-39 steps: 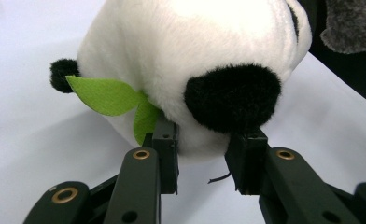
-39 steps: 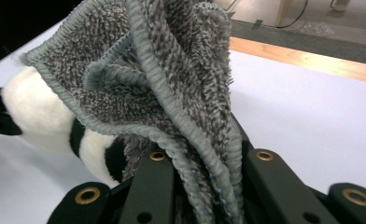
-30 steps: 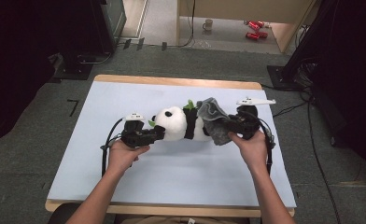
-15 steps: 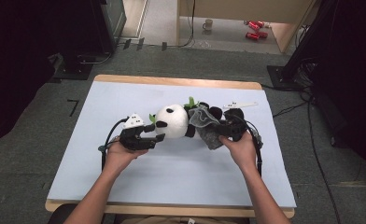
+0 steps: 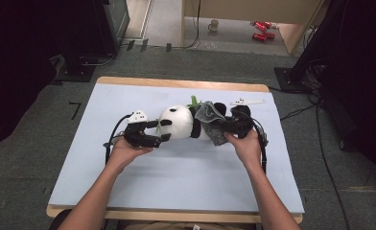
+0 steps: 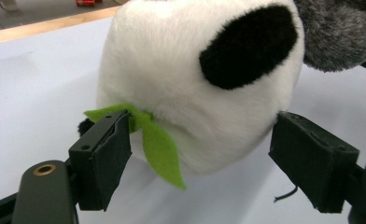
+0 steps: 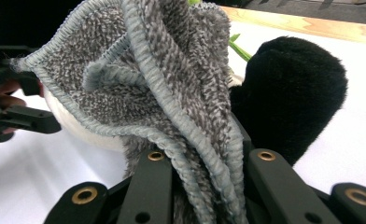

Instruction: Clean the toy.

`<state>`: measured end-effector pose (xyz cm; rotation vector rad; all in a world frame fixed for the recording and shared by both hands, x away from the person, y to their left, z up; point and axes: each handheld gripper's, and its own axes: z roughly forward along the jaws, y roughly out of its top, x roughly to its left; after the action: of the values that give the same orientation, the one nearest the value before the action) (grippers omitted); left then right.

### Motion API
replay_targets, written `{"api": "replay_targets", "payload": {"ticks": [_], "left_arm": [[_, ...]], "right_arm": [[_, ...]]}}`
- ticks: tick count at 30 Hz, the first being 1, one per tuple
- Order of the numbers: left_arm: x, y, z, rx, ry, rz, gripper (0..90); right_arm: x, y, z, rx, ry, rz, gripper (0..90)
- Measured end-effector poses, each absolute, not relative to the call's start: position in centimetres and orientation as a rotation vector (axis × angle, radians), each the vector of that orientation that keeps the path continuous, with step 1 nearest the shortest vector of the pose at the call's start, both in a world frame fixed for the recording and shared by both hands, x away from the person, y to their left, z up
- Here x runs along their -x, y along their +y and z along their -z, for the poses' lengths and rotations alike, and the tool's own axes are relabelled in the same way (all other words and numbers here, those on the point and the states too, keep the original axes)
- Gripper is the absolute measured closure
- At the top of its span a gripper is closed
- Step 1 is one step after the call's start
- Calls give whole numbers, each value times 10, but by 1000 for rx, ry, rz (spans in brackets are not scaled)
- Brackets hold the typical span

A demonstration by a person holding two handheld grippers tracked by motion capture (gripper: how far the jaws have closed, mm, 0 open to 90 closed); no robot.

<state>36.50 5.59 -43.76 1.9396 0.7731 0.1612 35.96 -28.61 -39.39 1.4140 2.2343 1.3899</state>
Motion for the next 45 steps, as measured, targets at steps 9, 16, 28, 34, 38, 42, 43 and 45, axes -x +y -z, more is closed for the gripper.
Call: {"api": "replay_targets", "payload": {"ticks": [9,16,28,34,38,42,43,45], "left_arm": [[-378,47,442,-1949,723,-154,131],[-380,34,451,-2009,723,-290,207],[-382,42,438,-1881,868,-204,599],[-368,45,422,-1807,906,-85,644],[-352,48,421,-1779,971,-16,637],[-343,43,430,-1826,1006,-5,621],[-340,43,434,-1805,998,-5,613],[-338,41,437,-1801,1006,-4,596]], "right_arm": [[-362,-285,393,-1419,2237,-1392,779],[-362,-280,393,-1411,2244,-1380,775],[-354,-278,377,-1408,2158,-1403,780],[-339,-271,344,-1325,2122,-1505,781],[-331,-257,334,-1283,2153,-1538,781],[-330,-243,337,-1282,2203,-1542,780],[-331,-237,341,-1292,2224,-1549,780],[-332,-227,348,-1291,2250,-1539,780]]}}
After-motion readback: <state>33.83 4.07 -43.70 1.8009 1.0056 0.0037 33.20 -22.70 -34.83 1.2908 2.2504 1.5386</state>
